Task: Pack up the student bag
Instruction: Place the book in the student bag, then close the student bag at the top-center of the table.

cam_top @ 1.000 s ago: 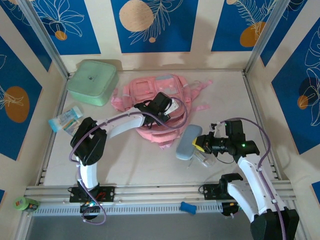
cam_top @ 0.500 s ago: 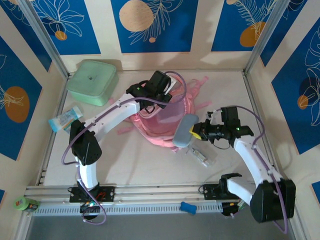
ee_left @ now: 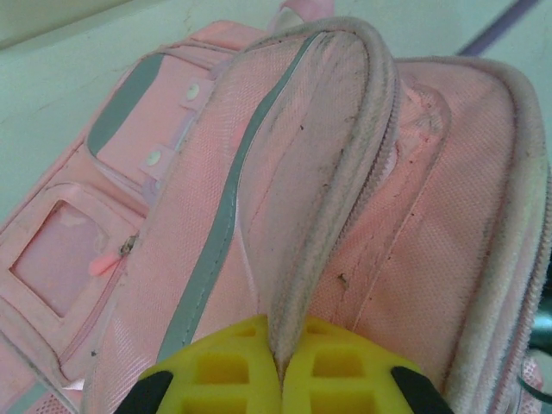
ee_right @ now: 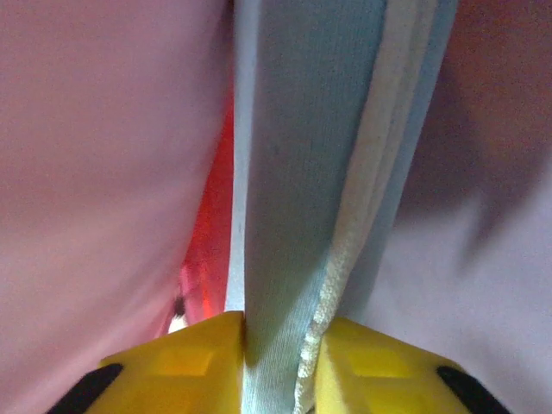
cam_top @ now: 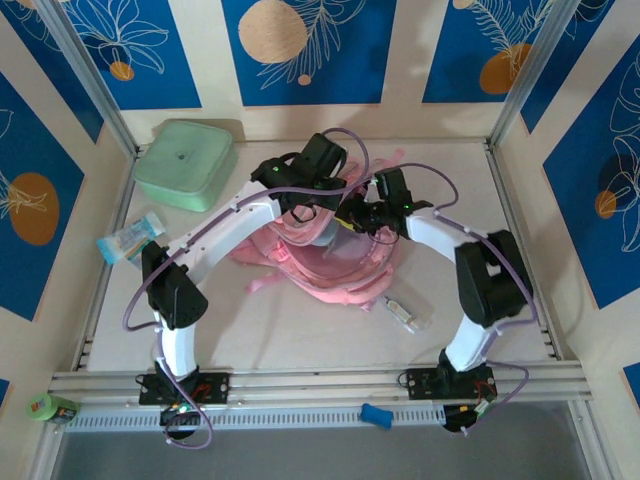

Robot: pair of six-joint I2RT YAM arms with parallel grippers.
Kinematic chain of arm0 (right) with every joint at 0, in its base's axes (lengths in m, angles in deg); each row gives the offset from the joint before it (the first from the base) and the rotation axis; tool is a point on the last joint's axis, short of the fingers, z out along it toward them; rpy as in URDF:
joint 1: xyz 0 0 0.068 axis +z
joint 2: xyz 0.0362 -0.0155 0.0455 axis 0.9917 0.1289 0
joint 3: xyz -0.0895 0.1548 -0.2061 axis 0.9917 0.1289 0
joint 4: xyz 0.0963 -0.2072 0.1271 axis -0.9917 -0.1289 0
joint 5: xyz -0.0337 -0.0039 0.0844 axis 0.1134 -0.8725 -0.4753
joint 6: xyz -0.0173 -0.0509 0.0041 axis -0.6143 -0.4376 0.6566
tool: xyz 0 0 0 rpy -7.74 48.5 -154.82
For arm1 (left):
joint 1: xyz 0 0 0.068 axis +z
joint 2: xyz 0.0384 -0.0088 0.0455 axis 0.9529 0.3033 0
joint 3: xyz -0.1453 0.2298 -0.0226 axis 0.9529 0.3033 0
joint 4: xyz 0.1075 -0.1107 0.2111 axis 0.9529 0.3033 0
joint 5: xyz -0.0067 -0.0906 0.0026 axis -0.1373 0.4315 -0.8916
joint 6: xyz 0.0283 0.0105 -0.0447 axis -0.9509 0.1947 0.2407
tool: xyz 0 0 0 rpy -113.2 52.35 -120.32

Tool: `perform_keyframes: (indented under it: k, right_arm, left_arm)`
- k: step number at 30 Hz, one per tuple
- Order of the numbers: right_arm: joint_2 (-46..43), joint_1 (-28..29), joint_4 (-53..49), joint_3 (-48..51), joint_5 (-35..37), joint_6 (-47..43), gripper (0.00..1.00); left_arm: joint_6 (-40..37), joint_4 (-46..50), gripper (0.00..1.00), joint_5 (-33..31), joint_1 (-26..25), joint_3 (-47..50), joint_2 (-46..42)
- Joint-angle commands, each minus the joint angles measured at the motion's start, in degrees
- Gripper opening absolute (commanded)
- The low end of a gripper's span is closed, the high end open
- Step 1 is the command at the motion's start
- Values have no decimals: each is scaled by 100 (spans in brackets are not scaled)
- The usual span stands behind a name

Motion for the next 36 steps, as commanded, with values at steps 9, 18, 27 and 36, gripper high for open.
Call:
perform_keyframes:
  k: [9, 18, 27, 36]
  right_arm:
    - [-324, 14, 294, 406, 351, -129, 50]
    - [-1050, 150, 357, 1281, 272, 86, 25]
    - [-3348, -311, -1723, 2082, 1066, -786, 33]
    - [-4948, -606, -3474, 2247, 1063, -1129, 41]
  left_arm:
    - [311, -758, 0, -213, -33, 119, -310]
    - [342, -905, 0, 8, -39, 616, -387]
    - [533, -1998, 26, 1449, -20, 2074, -900]
    - [1428, -2932, 50, 1090, 692, 4325, -2536]
